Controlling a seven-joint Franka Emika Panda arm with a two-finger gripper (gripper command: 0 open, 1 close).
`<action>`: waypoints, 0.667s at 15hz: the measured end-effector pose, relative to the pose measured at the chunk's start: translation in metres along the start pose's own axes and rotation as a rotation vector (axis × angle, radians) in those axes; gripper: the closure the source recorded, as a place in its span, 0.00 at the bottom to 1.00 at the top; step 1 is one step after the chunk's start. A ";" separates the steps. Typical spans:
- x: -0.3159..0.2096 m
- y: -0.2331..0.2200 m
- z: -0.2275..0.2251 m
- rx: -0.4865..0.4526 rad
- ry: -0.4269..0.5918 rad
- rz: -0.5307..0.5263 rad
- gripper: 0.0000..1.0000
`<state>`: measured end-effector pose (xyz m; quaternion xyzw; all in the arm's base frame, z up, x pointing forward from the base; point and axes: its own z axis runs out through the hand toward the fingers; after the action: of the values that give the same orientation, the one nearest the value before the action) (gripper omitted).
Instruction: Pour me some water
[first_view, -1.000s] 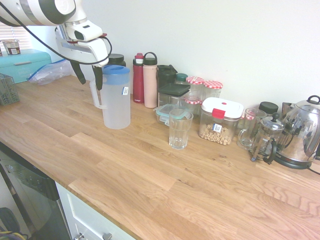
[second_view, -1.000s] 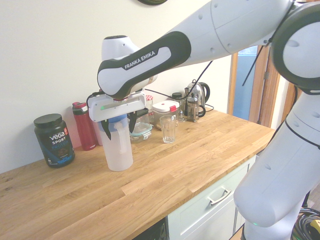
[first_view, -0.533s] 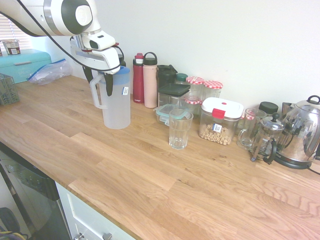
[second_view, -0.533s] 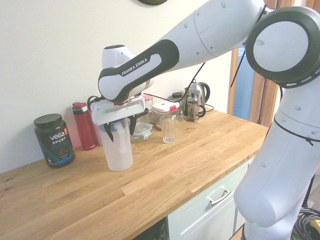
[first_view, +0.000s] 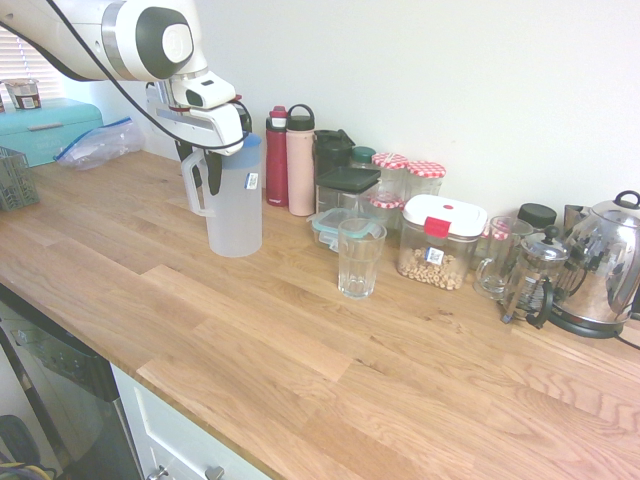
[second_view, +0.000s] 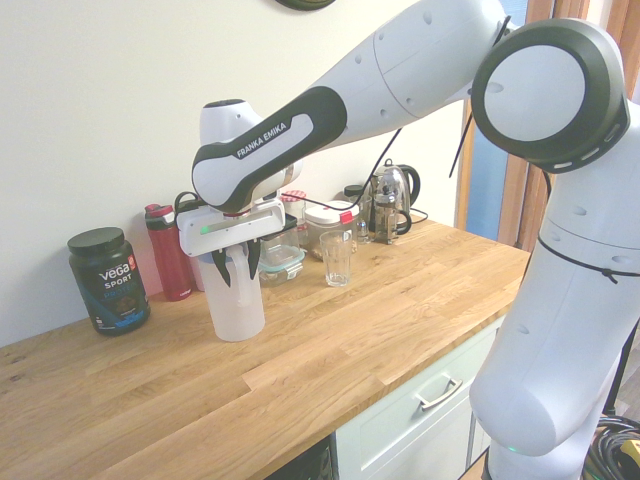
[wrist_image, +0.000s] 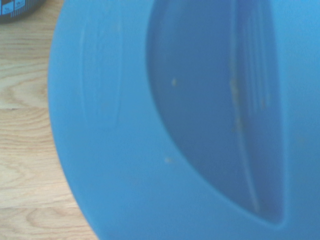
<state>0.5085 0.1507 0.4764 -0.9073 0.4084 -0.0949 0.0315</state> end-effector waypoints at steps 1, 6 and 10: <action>-0.001 -0.001 0.001 -0.002 0.001 -0.004 1.00; -0.003 -0.005 -0.002 0.000 0.004 -0.010 1.00; -0.002 -0.005 -0.004 0.000 0.006 -0.008 1.00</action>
<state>0.5101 0.1558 0.4803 -0.9087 0.4046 -0.0979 0.0297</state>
